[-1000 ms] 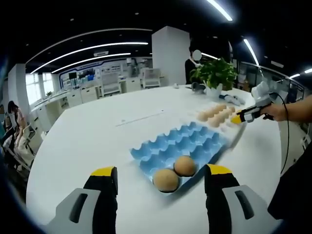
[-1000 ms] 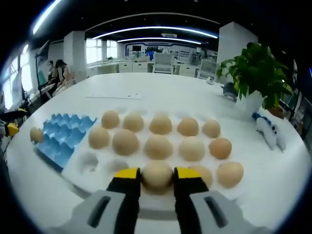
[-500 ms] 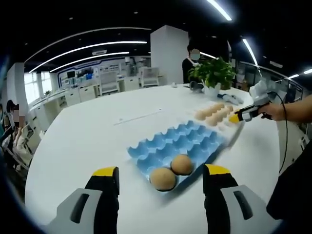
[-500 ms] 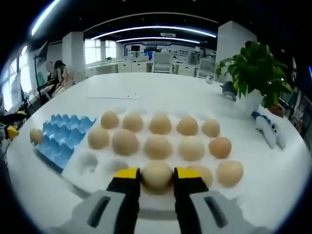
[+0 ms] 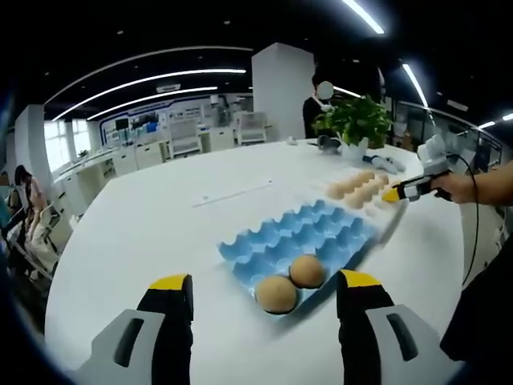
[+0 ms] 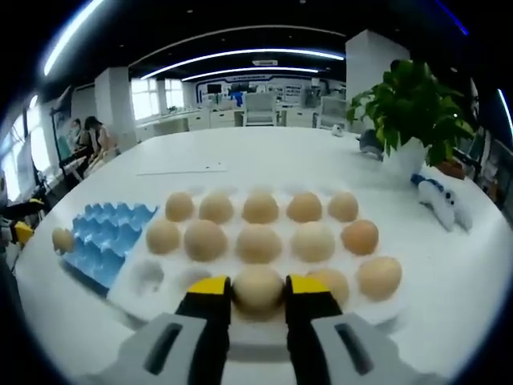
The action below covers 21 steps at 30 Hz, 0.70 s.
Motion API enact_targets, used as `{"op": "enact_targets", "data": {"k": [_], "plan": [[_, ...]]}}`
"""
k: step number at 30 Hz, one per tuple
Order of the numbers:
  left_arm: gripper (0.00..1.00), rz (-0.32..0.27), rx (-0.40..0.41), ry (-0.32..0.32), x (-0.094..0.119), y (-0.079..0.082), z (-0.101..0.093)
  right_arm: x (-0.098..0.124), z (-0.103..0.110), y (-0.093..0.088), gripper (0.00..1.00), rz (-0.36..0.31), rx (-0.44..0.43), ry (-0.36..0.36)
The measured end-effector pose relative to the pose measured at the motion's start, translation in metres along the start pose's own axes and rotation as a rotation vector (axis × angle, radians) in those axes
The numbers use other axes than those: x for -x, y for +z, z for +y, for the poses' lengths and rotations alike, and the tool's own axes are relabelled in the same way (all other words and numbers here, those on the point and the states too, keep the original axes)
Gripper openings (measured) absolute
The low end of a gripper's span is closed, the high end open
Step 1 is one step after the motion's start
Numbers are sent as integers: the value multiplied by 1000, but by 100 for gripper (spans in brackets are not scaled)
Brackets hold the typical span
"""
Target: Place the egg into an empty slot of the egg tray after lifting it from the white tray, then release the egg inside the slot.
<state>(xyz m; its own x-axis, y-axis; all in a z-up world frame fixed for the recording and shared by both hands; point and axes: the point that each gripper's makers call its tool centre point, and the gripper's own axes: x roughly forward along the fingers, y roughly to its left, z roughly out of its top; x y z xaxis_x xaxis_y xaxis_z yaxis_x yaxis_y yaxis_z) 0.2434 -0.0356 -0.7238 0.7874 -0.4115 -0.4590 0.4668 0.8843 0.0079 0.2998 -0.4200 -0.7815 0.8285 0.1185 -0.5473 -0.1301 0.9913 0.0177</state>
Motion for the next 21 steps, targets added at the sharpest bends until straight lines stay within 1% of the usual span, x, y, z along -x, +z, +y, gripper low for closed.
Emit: {"op": "enact_targets", "data": {"k": [4, 8, 14, 17, 19, 21], "plan": [[72, 3, -2, -2, 0, 0, -1, 0, 1, 0, 26, -2, 2, -1], [71, 4, 2, -6, 0, 0, -2, 3, -1, 3, 26, -21, -34, -2], [70, 8, -1, -21, -1, -1, -6, 8, 1, 10, 26, -46, -27, 1], [71, 3, -1, -16, -1, 1, -5, 8, 2, 11, 26, -49, -28, 4], [73, -3, -4, -6, -1, 2, -3, 8, 3, 11, 26, -49, -29, 6], [72, -1, -2, -7, 0, 2, -2, 9, 3, 12, 26, -55, -33, 6]]}}
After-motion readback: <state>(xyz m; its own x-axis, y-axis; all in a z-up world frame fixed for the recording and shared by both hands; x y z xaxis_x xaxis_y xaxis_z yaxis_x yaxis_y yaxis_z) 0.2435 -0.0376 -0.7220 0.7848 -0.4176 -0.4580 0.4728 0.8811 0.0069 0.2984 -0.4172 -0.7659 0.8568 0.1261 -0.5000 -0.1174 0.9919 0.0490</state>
